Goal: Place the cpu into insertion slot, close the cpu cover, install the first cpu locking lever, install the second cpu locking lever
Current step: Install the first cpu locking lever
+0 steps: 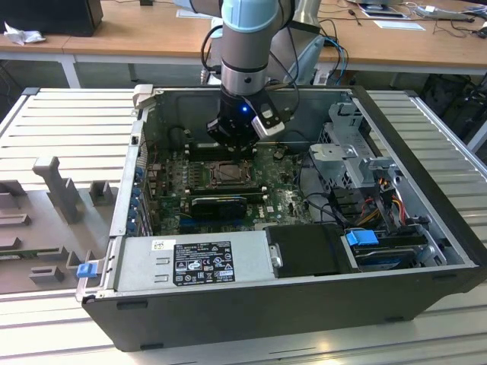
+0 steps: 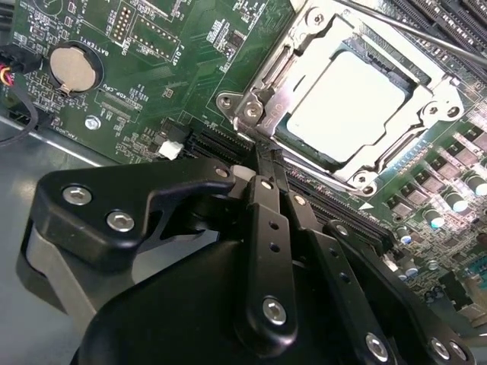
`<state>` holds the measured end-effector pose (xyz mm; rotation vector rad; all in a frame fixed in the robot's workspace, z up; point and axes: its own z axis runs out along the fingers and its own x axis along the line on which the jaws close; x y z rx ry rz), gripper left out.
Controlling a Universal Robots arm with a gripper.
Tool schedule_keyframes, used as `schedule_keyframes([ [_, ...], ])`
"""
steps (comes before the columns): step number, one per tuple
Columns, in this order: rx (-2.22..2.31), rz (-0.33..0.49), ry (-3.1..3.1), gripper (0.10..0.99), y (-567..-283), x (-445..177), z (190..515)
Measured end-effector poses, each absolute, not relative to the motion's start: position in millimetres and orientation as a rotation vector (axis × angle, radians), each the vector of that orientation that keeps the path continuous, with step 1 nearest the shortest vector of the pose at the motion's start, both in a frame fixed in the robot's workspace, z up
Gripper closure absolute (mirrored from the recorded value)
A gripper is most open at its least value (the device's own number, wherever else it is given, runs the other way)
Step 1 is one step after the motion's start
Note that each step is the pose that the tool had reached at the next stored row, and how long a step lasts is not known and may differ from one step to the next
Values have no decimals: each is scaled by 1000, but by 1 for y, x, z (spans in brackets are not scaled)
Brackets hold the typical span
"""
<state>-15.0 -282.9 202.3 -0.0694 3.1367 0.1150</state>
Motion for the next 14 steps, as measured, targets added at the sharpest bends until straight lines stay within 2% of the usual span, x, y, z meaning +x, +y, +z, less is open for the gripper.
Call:
schedule_keyframes([
  [7,-69,115,3137,980,-283,-15,201],
  [14,-69,115,3137,980,-285,-15,219],
])
